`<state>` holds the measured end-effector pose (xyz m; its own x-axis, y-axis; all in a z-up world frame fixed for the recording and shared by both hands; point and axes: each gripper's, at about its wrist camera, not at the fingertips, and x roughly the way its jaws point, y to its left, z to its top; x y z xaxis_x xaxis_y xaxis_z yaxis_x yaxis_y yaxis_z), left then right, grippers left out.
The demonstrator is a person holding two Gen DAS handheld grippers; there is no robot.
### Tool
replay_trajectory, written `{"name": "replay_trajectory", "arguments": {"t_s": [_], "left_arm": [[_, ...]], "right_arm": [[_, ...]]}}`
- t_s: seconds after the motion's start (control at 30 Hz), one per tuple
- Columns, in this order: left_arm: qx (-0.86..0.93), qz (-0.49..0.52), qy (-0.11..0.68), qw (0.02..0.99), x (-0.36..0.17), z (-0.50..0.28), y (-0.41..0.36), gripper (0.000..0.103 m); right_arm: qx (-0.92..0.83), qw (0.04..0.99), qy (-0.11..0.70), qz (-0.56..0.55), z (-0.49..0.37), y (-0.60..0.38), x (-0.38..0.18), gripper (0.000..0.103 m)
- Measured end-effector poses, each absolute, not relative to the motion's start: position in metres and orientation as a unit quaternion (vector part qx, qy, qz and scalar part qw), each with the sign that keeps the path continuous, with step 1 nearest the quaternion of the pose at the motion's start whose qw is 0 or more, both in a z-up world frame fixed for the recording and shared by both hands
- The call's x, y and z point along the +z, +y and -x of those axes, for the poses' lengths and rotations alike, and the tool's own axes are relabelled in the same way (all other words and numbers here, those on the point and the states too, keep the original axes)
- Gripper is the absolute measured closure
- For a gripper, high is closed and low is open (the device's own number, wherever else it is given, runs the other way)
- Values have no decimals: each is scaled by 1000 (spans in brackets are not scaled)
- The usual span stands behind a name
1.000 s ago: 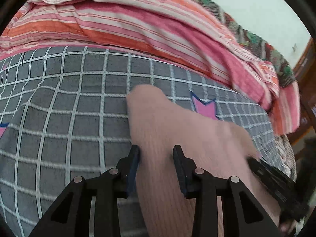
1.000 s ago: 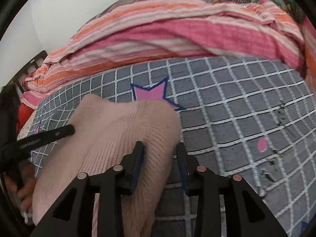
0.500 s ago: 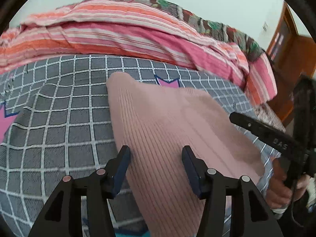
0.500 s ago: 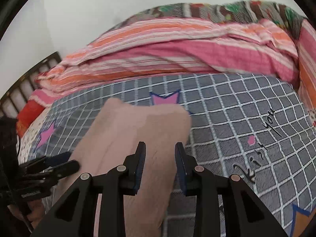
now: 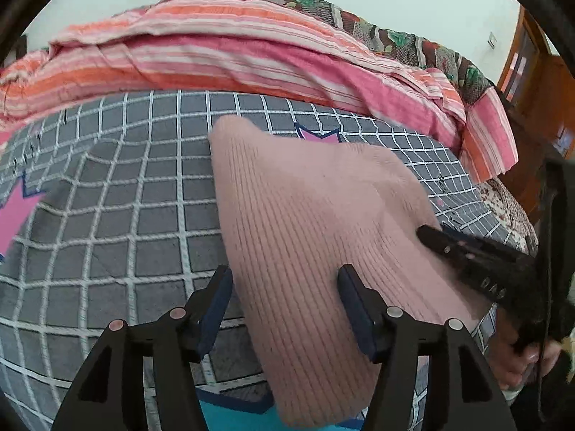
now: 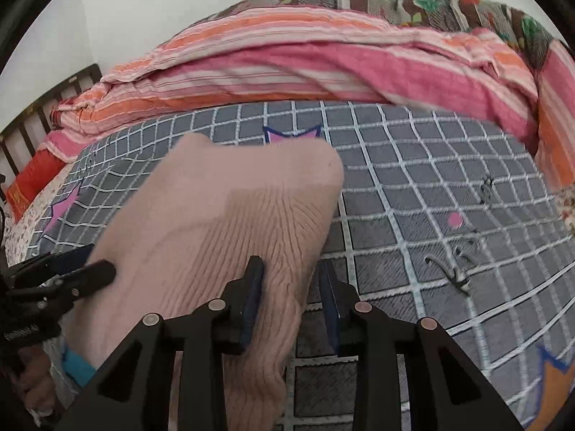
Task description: Fold small clothes
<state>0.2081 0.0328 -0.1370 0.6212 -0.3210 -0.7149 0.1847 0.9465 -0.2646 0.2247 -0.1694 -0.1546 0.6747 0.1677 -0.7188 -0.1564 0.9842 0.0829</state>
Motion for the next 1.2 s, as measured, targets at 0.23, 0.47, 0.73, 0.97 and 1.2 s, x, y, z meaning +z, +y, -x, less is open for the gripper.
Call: {"name": "replay_trajectory", "arguments": {"t_s": [0.23,0.47,0.73,0.97,1.2], "left_arm": [[-129,68,404,903,-146,-205,27,36],[-127,90,403,902,-150,-204,32,34],[-133,105,405,898,-129,-184,50,36],[-131,71,407,901,-133,-157,49,36],[-123,100,426,891,-136,-163,53,36]], "right_arm": [[50,921,384,32,-220,-157,-161,65],[57,920,386,18,-217,-164,-163,64],[123,905,401,-66,-192,-187,-130,60],[170,894,399,-109,-147,-193,-139,60],[199,882,397,-157,-160,-193,-144,96]]}}
